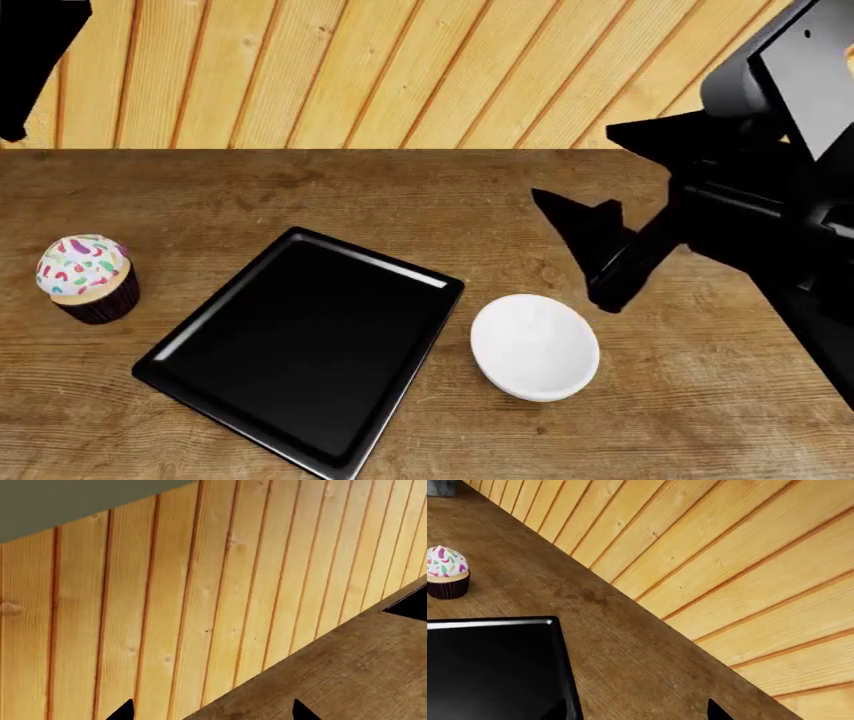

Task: Move the fresh-baked cupcake off the tray onto the counter, and place the bowl used for mixing into the sink.

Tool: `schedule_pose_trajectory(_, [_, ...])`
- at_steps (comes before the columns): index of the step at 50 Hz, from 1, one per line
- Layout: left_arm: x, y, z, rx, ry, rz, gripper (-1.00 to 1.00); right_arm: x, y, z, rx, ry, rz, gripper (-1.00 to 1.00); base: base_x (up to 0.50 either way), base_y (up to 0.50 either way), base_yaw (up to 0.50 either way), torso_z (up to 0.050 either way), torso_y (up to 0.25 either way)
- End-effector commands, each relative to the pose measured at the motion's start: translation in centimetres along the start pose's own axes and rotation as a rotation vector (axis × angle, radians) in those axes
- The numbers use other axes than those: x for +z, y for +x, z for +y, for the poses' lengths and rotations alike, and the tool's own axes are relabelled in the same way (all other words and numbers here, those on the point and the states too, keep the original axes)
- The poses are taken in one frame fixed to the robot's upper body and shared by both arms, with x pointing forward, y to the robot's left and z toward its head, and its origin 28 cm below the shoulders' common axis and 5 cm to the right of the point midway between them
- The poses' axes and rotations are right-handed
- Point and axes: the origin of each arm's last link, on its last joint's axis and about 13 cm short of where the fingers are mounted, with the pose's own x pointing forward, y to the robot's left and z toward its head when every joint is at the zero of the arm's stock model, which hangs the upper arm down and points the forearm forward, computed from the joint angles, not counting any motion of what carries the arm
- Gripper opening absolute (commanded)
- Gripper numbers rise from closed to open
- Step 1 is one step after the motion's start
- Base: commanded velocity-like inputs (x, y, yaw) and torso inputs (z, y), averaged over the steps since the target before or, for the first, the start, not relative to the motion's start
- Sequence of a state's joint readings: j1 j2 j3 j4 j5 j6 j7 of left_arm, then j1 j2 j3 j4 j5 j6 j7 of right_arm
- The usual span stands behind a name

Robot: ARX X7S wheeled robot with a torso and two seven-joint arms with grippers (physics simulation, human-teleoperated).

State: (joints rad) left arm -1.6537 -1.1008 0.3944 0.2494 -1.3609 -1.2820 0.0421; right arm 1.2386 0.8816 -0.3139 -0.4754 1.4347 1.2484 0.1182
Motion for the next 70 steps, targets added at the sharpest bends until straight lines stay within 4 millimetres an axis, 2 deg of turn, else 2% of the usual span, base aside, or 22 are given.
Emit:
schedule_pose_trajectory(1, [1.6,-1.2,-0.8,0.032,0.041,-0.190,1.00,-0.6,0.4,-1.0,0.014,0.025,0.129,1.00,0.00,0.00,0.00,0.000,0.000])
schedule_pose_trajectory(21, [3.9,-1.8,-2.7,0.142,0.099,-0.552,1.00,-2.6,0.5,-0.7,0.071,0.052,0.255,1.00,0.00,0.00,0.00,0.000,0.000])
schedule_pose_trajectory(33, [4.6,-1.7,-3.0,0.237,0.092,-0.684,1.00,-3.5,0.8,-0.4,0.125,0.067,0.304,1.00,0.00,0.00,0.00,0.000,0.000])
schedule_pose_trajectory(49, [3.5,-1.4,-3.6,0.199,0.059,-0.674,1.00,-3.6,1.3,-0.4,0.140,0.073,0.311,1.00,0.00,0.00,0.00,0.000,0.000])
schedule_pose_trajectory(70, [2.3,-0.8,-3.7,0.178,0.050,-0.653,1.00,-4.6,2.1,-0.6,0.150,0.083,0.421,1.00,0.00,0.00,0.00,0.000,0.000])
